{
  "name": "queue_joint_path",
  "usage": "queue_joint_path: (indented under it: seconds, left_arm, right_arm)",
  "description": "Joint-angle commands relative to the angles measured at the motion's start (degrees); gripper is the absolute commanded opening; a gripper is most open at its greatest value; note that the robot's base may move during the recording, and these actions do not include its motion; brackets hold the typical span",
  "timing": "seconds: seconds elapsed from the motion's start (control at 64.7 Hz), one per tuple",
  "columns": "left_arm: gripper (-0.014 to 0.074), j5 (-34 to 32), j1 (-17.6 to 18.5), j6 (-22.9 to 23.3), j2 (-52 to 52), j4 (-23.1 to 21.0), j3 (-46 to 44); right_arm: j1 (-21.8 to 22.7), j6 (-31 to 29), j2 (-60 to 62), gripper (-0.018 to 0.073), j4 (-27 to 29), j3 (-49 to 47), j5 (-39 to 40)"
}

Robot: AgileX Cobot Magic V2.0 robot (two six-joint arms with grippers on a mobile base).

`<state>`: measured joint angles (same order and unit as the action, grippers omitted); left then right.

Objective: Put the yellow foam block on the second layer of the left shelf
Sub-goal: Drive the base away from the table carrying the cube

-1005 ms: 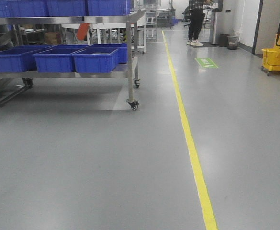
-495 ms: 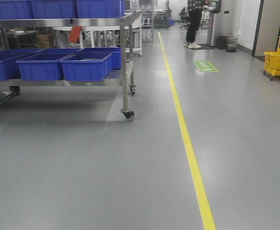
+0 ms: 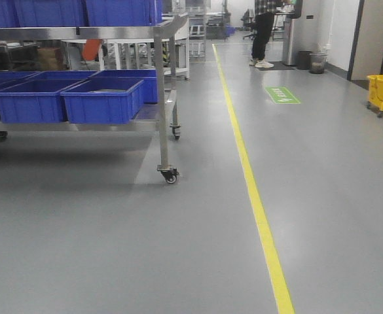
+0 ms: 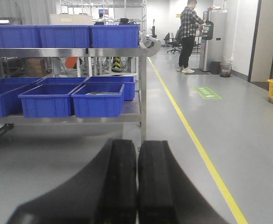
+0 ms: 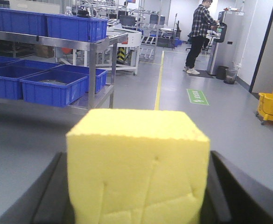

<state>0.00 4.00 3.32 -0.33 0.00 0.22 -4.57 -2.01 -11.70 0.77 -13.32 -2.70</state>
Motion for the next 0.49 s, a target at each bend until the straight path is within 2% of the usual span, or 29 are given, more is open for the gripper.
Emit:
queue_joint_path:
  seconds: [0.0, 0.479]
  left_arm:
    - [0.0124, -4.6, 0.2, 0.2, -1.2, -0.3, 1.5]
    - [0.0124, -4.6, 0.2, 0.2, -1.2, -0.3, 1.5]
  right_arm:
    - [0.3, -0.3, -0.6, 0.0468, 0.1, -1.5, 5.1]
    - [0.3, -0.3, -0.6, 0.0468, 0.1, -1.5, 5.1]
